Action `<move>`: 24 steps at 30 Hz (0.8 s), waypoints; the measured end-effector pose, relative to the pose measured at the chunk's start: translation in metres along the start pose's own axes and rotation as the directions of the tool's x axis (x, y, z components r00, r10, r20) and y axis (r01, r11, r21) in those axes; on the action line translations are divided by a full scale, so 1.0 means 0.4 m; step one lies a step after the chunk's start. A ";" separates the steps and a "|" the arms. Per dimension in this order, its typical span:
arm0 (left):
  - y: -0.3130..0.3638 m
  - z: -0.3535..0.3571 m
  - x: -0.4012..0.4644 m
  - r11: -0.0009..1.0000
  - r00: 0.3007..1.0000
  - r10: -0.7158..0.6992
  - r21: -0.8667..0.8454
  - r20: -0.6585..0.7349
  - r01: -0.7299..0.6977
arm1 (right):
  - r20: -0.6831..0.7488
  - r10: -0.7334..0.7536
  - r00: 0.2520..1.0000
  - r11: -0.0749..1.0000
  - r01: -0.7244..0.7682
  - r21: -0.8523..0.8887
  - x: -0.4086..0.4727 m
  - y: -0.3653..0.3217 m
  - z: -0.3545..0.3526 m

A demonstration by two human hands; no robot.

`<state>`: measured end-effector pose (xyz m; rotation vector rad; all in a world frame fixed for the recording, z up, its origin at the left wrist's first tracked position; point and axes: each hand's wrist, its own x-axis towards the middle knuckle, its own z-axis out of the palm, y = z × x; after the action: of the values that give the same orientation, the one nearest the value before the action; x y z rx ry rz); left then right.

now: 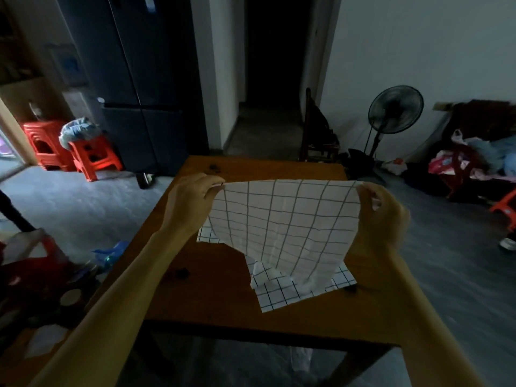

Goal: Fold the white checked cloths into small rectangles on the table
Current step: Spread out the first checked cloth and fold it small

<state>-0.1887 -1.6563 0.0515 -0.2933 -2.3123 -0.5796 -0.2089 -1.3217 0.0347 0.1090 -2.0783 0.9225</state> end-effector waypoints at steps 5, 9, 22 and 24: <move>-0.020 -0.048 0.075 0.997 0.996 0.057 -0.055 -0.062 -0.061 | -0.033 0.001 0.999 1.000 -0.001 0.002 0.067 -0.035 0.019; -0.078 -0.068 0.131 0.994 0.992 0.071 -0.078 -0.102 -0.079 | -0.053 -0.014 0.999 0.999 0.013 -0.030 0.108 -0.066 0.067; -0.309 0.252 0.252 0.999 0.995 -0.023 -0.046 0.095 0.028 | 0.066 0.006 0.998 0.983 0.006 -0.186 0.189 0.176 0.348; -0.348 0.359 0.266 0.997 0.988 -0.074 -0.015 0.138 0.077 | 0.098 0.037 0.995 0.983 -0.019 -0.184 0.200 0.258 0.422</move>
<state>-0.4014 -1.7036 -0.0103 -0.2633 -2.4604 -0.6389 -0.4116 -1.3370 -0.0304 0.0297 -2.2530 0.7518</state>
